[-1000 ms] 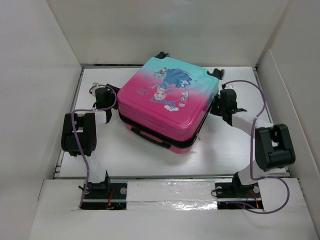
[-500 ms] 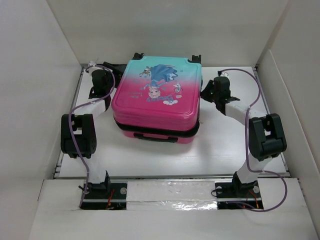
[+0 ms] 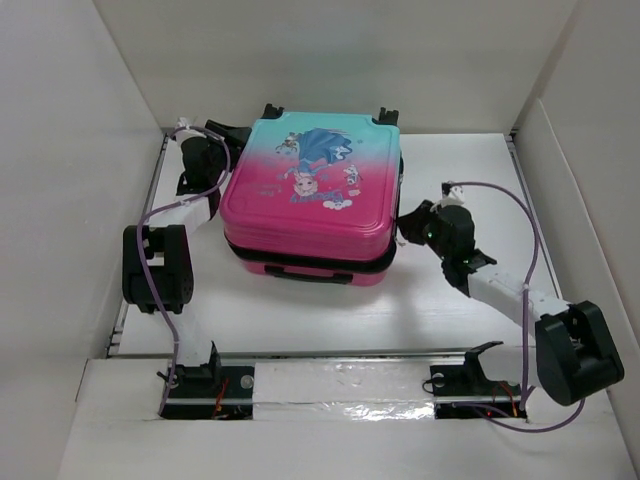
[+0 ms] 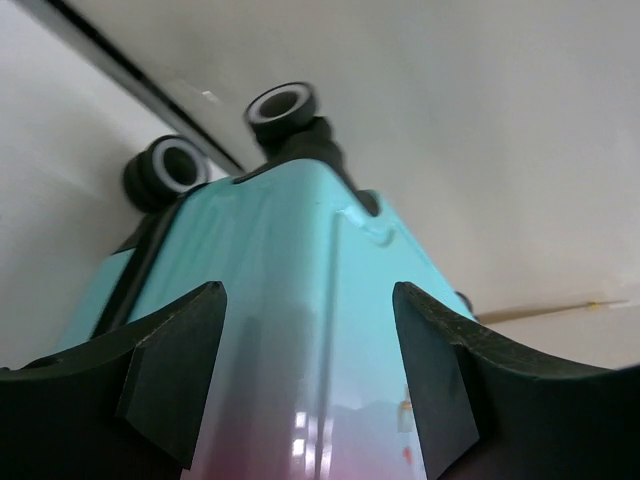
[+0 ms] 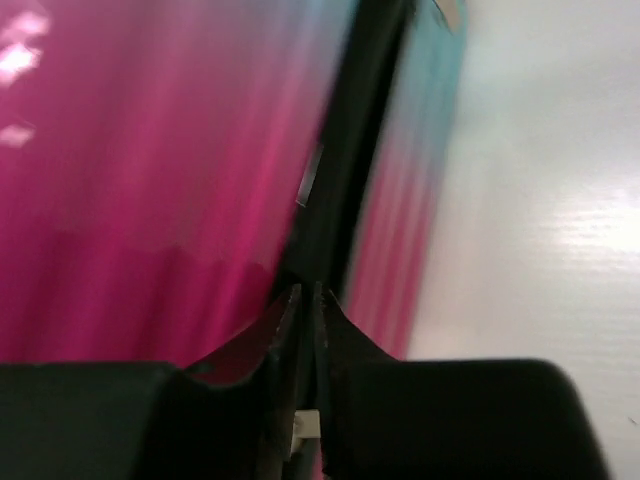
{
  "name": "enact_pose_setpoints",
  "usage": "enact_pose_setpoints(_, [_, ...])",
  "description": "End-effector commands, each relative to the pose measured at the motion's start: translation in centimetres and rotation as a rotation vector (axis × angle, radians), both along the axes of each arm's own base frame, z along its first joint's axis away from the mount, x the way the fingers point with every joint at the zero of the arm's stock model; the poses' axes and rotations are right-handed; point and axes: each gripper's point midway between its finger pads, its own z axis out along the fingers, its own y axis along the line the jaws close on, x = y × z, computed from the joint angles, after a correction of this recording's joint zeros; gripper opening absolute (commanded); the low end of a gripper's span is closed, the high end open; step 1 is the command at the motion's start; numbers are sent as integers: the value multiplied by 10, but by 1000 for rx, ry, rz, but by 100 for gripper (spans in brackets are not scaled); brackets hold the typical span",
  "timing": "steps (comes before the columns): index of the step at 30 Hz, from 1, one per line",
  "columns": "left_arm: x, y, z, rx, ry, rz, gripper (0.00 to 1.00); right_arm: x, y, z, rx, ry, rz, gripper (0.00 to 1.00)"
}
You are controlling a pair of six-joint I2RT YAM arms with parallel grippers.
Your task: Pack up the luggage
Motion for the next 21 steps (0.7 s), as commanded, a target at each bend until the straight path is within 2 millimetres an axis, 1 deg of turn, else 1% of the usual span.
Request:
enact_pose_setpoints(1, [-21,1,-42,13,124,-34,65,-22,11,-31,-27,48,44,13])
enact_pose_setpoints(2, [-20,0,-41,15,124,-36,65,-28,11,-36,-21,61,40,12])
enact_pose_setpoints(3, [-19,5,-41,19,126,-34,65,-30,10,-36,-12,46,19,12])
enact_pose_setpoints(4, [-16,3,-35,29,123,-46,65,-42,13,-43,-6,49,35,12])
enact_pose_setpoints(5, [-13,3,-36,33,128,-54,65,-47,15,-44,0,46,41,12])
enact_pose_setpoints(6, [-12,-4,-36,35,128,-71,65,-51,19,-44,14,47,42,12])
enact_pose_setpoints(7, [-10,-15,-34,38,123,-99,65,-59,28,-46,19,48,76,12])
enact_pose_setpoints(8, [-9,-22,-33,38,122,-111,65,-62,35,-46,34,52,96,12])
enact_pose_setpoints(9, [-8,-27,-33,38,122,-122,65,-64,46,-40,56,32,129,12])
enact_pose_setpoints(10, [-5,-34,-26,35,106,-138,65,-67,54,-38,64,28,156,12])
enact_pose_setpoints(11, [-2,-35,-28,16,112,-141,65,-69,69,-34,69,27,193,12])
enact_pose_setpoints(12, [-3,-44,-27,5,108,-160,65,-70,78,-31,74,25,213,13])
enact_pose_setpoints(13, [-1,-53,-17,-9,86,-185,65,-70,86,-27,76,20,228,13])
enact_pose_setpoints(14, [1,-54,-15,-19,80,-187,65,-66,95,-23,79,17,242,13])
enact_pose_setpoints(15, [1,-61,-11,-28,76,-199,65,-63,102,-18,85,3,252,13])
enact_pose_setpoints(16, [5,-62,-2,-34,59,-195,65,-59,105,-15,86,-3,254,13])
enact_pose_setpoints(17, [6,-67,1,-40,53,-202,65,-59,111,-11,95,-6,280,13])
enact_pose_setpoints(18, [8,-68,5,-51,47,-200,65,-50,115,-3,99,-23,275,13])
enact_pose_setpoints(19, [11,-77,19,-55,23,-223,65,-46,118,1,102,-34,269,13])
enact_pose_setpoints(20, [13,-84,16,-56,29,-238,65,-42,120,3,104,-42,268,13])
enact_pose_setpoints(21, [16,-85,20,-57,23,-243,65,-38,123,8,111,-50,268,14])
